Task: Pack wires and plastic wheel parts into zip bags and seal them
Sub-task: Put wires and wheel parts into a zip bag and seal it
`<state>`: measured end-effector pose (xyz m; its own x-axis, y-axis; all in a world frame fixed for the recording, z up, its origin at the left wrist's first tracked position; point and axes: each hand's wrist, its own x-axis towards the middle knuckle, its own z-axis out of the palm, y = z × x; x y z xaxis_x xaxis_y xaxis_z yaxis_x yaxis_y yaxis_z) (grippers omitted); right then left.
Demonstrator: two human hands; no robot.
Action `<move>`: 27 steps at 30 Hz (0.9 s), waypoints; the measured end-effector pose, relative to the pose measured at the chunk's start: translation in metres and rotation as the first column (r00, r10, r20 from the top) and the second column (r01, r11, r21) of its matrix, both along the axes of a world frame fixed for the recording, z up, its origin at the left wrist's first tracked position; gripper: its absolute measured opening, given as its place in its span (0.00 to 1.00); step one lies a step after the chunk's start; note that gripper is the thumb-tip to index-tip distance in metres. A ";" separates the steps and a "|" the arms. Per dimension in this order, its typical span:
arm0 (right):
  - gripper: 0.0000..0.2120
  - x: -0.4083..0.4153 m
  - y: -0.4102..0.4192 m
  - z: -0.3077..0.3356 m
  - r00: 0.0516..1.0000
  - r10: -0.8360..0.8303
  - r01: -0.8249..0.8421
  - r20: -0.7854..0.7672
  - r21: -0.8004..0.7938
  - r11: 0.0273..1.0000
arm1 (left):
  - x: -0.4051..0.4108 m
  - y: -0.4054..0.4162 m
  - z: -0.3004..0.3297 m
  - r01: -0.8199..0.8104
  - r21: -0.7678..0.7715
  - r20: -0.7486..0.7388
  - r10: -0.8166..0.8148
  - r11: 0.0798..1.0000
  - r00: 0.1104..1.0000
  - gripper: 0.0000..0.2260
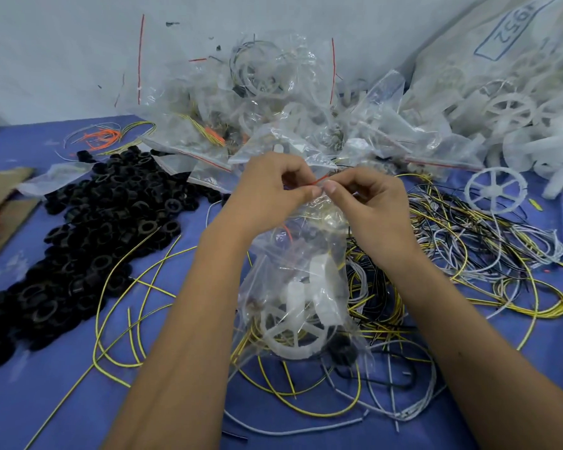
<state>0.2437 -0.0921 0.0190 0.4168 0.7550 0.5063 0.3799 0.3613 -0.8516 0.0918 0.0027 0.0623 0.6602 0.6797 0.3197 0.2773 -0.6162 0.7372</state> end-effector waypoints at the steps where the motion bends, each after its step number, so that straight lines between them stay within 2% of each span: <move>1: 0.04 -0.001 0.001 -0.001 1.000 -0.001 0.001 -0.006 0.002 1.000 | -0.001 0.001 -0.001 0.001 -0.021 0.014 -0.001 1.000 1.000 0.04; 12: 0.04 -0.002 0.001 -0.005 0.992 0.100 -0.102 -0.078 -0.032 0.994 | 0.000 0.001 -0.007 0.037 -0.083 0.020 -0.036 0.996 0.999 0.04; 17: 0.05 0.003 0.004 -0.008 0.994 0.024 -0.027 -0.104 -0.022 0.999 | -0.010 0.007 -0.010 -0.014 -0.080 0.013 0.015 0.997 1.000 0.04; 24: 0.04 -0.006 0.009 -0.014 0.990 0.088 -0.096 -0.109 -0.073 0.993 | -0.013 0.011 -0.015 -0.024 -0.030 -0.020 0.023 0.999 1.000 0.03; 27: 0.04 -0.003 0.009 -0.015 0.983 0.070 -0.080 -0.170 -0.050 0.996 | -0.018 0.015 -0.016 -0.025 -0.045 -0.023 0.024 0.999 0.999 0.04</move>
<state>0.2411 -0.0828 0.0038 0.4334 0.8127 0.3894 0.2039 0.3325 -0.9208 0.0738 0.0176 0.0462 0.6497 0.7094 0.2732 0.3093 -0.5750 0.7575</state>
